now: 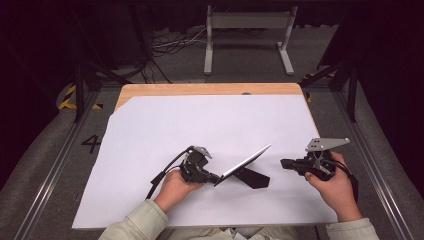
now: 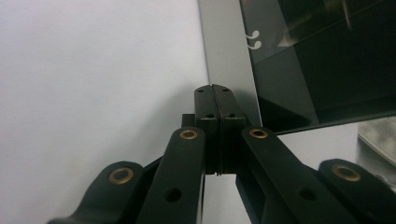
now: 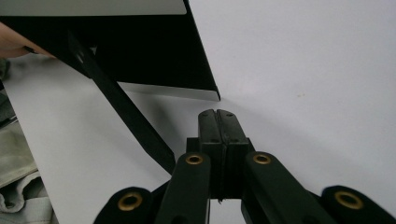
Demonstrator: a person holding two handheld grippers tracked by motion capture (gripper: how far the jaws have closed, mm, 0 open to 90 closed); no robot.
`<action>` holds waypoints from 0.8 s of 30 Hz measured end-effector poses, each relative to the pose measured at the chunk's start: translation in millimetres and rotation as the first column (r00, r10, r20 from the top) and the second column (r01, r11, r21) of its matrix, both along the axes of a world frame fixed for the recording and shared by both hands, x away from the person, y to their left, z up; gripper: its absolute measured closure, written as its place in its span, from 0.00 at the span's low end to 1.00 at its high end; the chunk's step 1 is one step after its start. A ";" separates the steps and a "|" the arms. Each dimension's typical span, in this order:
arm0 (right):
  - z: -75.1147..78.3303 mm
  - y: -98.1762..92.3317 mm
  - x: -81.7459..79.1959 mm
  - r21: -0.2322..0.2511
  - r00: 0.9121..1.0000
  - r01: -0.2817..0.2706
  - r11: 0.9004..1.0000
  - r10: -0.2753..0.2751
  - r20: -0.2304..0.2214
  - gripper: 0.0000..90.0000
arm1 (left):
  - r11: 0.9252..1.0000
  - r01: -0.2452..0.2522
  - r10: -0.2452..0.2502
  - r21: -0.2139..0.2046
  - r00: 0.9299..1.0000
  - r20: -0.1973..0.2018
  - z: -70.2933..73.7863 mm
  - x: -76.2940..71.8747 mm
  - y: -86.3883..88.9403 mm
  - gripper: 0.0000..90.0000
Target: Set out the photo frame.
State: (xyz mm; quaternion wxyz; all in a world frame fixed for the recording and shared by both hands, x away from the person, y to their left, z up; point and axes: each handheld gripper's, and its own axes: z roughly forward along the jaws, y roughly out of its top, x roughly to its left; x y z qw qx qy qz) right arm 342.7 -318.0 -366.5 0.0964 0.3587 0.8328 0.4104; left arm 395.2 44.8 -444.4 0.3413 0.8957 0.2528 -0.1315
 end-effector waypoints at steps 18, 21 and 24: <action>4.6 -2.8 -0.1 0.006 1.000 0.008 1.000 -0.008 0.011 1.00 | 0.991 0.132 -0.132 0.000 0.991 -0.013 -0.4 -25.0 -27.0 1.00; 4.9 -2.5 -0.3 0.006 1.000 0.008 1.000 -0.008 0.010 1.00 | 0.991 0.135 -0.135 -0.003 0.991 -0.018 -0.4 -27.8 -29.5 1.00; 5.4 -2.6 -0.5 0.007 1.000 0.006 1.000 -0.006 0.010 1.00 | 0.987 0.162 -0.162 0.004 0.987 -0.016 -0.1 -29.8 -30.9 1.00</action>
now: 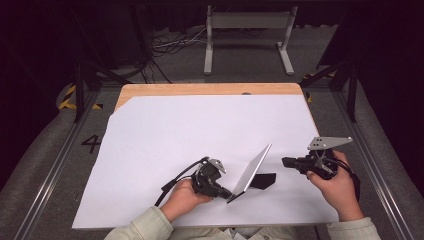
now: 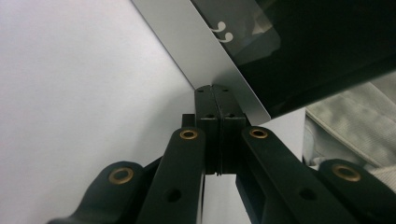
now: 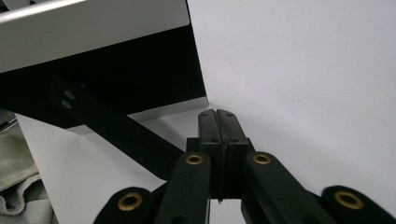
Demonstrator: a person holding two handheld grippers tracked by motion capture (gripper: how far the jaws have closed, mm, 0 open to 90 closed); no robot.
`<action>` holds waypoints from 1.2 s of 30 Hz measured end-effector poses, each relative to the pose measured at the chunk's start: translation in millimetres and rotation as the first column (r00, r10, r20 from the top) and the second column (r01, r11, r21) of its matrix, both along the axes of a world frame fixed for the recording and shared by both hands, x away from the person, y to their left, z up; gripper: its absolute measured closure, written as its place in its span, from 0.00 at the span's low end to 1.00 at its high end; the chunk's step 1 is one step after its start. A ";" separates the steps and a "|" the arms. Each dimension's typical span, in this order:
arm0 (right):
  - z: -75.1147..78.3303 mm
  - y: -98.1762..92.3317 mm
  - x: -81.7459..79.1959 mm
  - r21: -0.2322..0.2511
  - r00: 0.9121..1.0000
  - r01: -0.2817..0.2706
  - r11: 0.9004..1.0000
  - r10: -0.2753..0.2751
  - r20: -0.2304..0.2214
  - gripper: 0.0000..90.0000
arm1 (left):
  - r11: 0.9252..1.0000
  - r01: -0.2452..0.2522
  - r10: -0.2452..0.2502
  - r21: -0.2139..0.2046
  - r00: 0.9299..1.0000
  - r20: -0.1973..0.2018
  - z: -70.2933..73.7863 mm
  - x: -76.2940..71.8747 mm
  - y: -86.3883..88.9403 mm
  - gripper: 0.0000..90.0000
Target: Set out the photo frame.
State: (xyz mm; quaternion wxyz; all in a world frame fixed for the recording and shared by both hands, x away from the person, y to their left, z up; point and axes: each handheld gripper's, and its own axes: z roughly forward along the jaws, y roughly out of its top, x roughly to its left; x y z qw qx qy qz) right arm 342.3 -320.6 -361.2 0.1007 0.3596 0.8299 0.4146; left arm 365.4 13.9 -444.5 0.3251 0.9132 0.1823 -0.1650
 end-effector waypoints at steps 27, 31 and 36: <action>4.1 -5.8 -4.3 0.009 1.000 0.021 1.000 -0.021 0.012 1.00 | 0.986 0.166 -0.166 -0.001 0.986 0.022 0.5 -18.2 -32.0 1.00; 4.6 -7.5 -5.1 0.013 1.000 0.023 1.000 -0.023 0.009 1.00 | 0.982 0.190 -0.190 0.001 0.981 0.030 1.1 -20.4 -41.0 1.00; 5.0 -10.8 -8.1 0.013 0.999 0.035 0.999 -0.035 0.010 1.00 | 0.975 0.220 -0.220 0.005 0.975 0.041 2.2 -24.0 -54.2 1.00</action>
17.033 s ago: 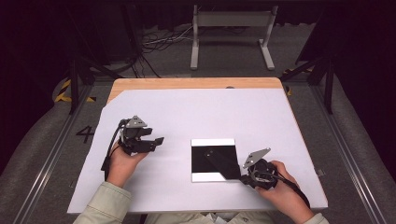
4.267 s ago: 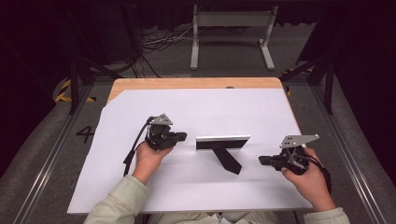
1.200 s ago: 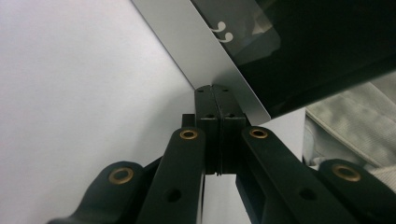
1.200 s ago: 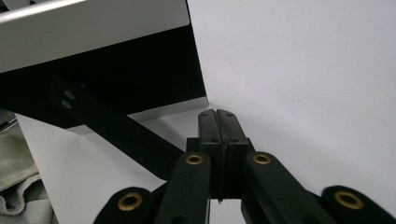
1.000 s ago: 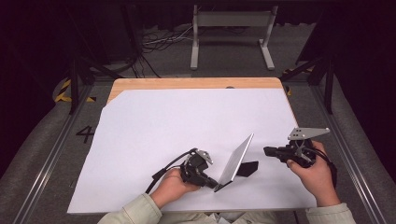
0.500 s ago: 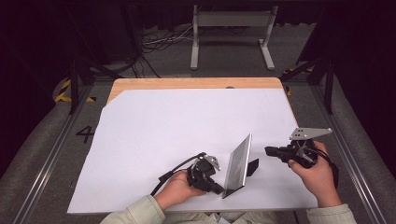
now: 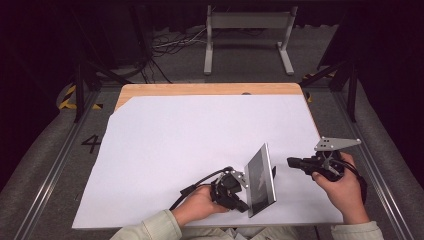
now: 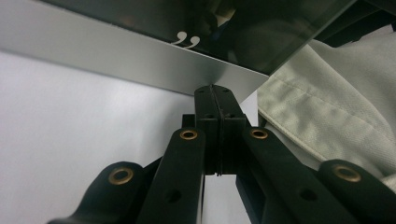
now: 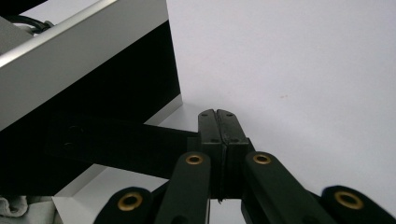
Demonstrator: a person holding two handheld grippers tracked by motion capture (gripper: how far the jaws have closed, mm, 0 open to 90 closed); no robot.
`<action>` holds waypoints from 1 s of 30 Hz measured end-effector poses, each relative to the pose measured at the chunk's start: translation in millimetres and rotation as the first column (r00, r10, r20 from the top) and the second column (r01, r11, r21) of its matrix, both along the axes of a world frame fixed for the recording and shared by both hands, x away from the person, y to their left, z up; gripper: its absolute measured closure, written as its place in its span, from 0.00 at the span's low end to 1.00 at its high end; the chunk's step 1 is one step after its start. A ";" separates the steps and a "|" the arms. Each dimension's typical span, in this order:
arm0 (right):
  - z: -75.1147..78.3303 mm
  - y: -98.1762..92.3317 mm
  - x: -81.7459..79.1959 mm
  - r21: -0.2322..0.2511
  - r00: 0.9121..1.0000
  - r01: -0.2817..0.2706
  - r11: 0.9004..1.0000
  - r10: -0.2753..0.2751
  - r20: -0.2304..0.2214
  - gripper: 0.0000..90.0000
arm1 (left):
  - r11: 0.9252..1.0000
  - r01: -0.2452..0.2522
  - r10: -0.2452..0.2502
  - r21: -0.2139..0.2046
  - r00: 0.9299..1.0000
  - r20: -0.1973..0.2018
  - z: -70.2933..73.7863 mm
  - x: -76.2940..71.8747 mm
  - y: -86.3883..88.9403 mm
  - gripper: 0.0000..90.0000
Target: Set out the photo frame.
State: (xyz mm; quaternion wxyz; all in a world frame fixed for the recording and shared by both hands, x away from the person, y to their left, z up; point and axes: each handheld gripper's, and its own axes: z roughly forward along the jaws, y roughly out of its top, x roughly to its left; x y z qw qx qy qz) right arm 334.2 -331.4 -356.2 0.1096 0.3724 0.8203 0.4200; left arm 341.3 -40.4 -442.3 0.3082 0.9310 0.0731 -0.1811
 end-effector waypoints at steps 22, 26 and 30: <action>0.9 -6.2 -6.8 0.021 0.999 0.033 0.999 -0.032 -0.024 0.99 | 0.999 0.018 -0.017 -0.026 1.000 0.022 3.5 -1.1 -12.5 1.00; 1.5 -6.3 -6.6 0.027 0.999 0.032 0.999 -0.031 -0.030 0.98 | 0.999 0.012 -0.010 -0.042 0.999 0.036 9.9 1.4 -2.8 0.99; 2.6 -6.0 -5.7 0.033 0.999 0.030 0.999 -0.029 -0.030 0.97 | 0.998 0.002 0.001 -0.058 0.999 0.044 15.9 2.8 7.9 0.91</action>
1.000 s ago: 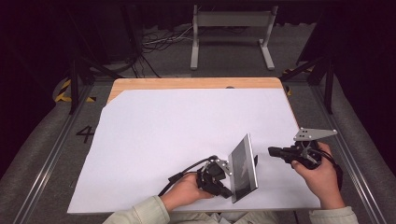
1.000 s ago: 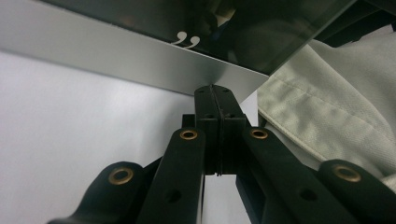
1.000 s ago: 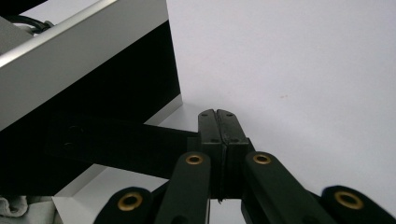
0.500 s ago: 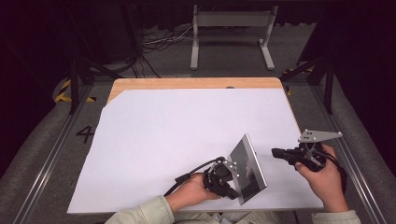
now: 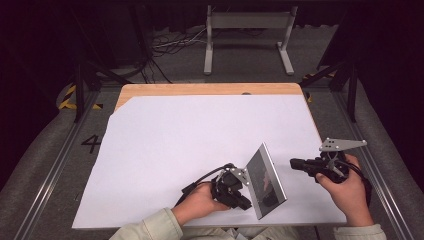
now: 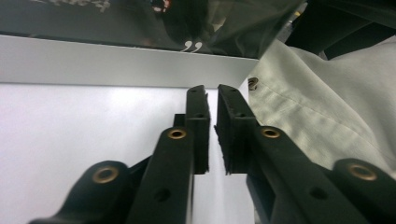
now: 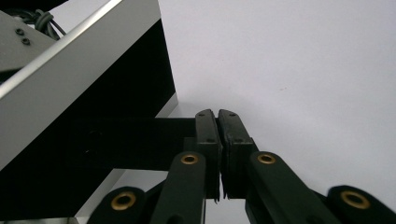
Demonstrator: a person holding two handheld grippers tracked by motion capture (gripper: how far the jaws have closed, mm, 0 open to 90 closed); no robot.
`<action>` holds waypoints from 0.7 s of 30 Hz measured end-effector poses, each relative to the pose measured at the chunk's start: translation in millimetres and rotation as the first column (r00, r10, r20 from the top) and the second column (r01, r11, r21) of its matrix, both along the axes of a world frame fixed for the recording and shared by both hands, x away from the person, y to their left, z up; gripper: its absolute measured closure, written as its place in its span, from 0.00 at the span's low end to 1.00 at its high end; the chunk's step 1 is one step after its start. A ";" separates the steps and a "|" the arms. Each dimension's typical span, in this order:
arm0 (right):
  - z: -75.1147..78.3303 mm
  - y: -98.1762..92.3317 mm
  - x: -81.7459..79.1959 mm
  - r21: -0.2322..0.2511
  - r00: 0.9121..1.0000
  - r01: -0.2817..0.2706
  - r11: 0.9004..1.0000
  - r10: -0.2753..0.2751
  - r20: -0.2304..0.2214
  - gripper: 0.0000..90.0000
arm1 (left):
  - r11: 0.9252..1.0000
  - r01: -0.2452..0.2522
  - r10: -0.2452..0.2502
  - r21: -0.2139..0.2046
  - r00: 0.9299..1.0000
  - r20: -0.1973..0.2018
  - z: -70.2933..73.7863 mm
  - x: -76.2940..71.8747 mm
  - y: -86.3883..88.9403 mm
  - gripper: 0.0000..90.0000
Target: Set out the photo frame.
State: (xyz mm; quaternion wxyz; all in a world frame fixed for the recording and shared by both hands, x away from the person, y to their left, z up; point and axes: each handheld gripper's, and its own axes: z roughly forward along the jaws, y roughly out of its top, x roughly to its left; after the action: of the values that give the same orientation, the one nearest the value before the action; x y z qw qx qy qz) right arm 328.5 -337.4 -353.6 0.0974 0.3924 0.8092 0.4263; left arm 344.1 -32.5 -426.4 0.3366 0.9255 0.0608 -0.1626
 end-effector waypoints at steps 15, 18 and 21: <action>3.3 2.8 2.0 0.041 1.000 0.001 0.999 0.000 -0.022 0.91 | 0.991 -0.127 0.128 -0.044 0.991 0.025 10.3 16.2 53.0 0.83; 5.4 3.9 1.0 0.066 0.999 0.002 0.998 0.000 -0.034 0.88 | 0.988 -0.148 0.150 -0.052 0.988 0.025 12.1 18.7 60.3 0.81; 10.5 5.6 -1.1 0.082 0.999 0.015 0.996 -0.011 -0.047 0.85 | 0.979 -0.194 0.196 -0.058 0.980 0.041 15.9 23.5 73.6 0.81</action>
State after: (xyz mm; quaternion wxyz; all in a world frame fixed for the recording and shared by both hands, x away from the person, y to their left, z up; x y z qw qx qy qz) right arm 327.4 -331.8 -343.0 0.0650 0.4114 0.7903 0.4494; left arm 367.6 41.2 -410.5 0.3771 0.9092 0.1390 -0.1090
